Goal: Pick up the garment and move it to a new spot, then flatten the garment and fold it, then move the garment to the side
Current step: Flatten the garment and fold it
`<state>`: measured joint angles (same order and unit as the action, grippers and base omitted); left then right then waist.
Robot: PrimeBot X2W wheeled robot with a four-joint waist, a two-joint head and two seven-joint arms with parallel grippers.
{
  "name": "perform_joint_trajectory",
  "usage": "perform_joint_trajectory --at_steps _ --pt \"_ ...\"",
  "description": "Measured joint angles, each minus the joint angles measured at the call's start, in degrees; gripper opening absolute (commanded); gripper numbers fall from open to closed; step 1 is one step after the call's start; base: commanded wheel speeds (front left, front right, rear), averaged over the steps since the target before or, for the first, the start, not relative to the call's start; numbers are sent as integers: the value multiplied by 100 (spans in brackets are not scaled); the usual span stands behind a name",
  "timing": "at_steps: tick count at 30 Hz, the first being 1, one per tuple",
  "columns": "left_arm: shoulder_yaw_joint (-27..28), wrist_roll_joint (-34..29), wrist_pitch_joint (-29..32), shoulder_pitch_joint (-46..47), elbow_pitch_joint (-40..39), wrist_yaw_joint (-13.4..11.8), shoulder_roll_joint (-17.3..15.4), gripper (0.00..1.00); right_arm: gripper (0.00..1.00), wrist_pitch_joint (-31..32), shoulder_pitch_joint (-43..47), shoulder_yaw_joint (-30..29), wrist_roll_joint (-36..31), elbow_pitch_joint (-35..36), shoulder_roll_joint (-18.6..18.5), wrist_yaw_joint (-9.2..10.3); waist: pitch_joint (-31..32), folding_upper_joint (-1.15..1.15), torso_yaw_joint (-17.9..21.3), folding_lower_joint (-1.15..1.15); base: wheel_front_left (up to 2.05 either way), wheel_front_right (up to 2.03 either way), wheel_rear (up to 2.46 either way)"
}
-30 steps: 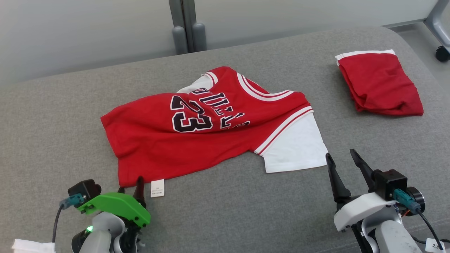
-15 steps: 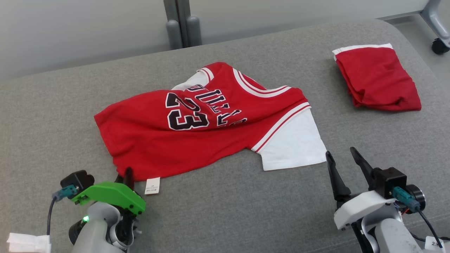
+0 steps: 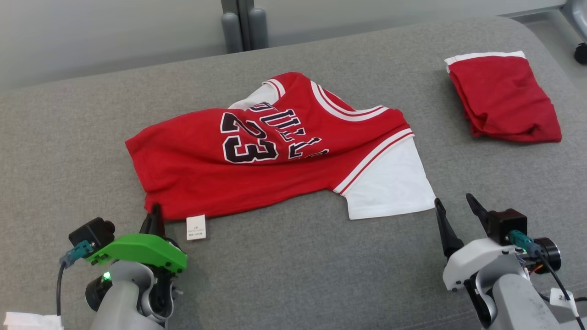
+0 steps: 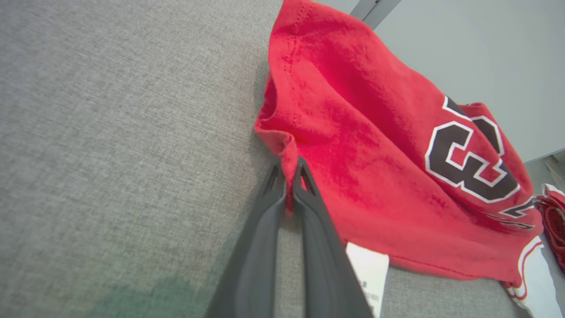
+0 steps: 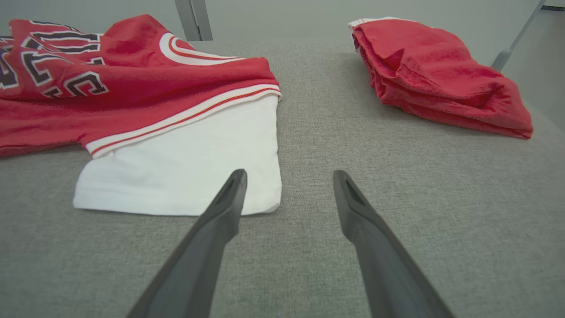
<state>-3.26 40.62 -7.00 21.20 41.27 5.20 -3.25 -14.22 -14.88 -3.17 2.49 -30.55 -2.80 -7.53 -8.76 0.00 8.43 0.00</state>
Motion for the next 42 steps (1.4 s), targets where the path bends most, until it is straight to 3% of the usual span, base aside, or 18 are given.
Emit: perform_joint_trajectory --at_steps 13,14,15,16,18,20,33,42 --pt "-258 -99 -216 -214 -620 25 12 0 100 744 -829 105 -408 -1093 -1 0 -198 0 -264 0 0 0 0" --pt "-265 -99 -224 -221 -660 25 13 0 85 809 -853 157 -400 -1141 -2 0 -213 0 -273 0 0 0 0" --pt "-269 -99 -234 -227 -698 25 11 0 61 847 -880 203 -398 -1173 -4 0 -227 0 -278 0 0 0 0" --pt "-272 -99 -240 -235 -727 25 11 0 44 881 -913 233 -393 -1196 -5 0 -235 0 -282 0 0 0 0" --pt "-280 -99 -245 -245 -792 25 5 0 17 943 -978 294 -364 -1235 -5 0 -245 0 -284 0 0 0 0" --pt "-289 -99 -252 -264 -862 25 -2 0 0 972 -1012 328 -333 -1265 -4 0 -245 0 -282 0 0 0 0" --pt "-237 191 -165 -296 -1446 87 -109 0 0 592 -1431 435 133 -994 0 0 -22 0 -281 0 0 0 0" --pt "-136 575 321 -288 -2889 135 -390 0 0 471 -1575 386 424 408 -91 0 368 0 -271 0 0 0 0"
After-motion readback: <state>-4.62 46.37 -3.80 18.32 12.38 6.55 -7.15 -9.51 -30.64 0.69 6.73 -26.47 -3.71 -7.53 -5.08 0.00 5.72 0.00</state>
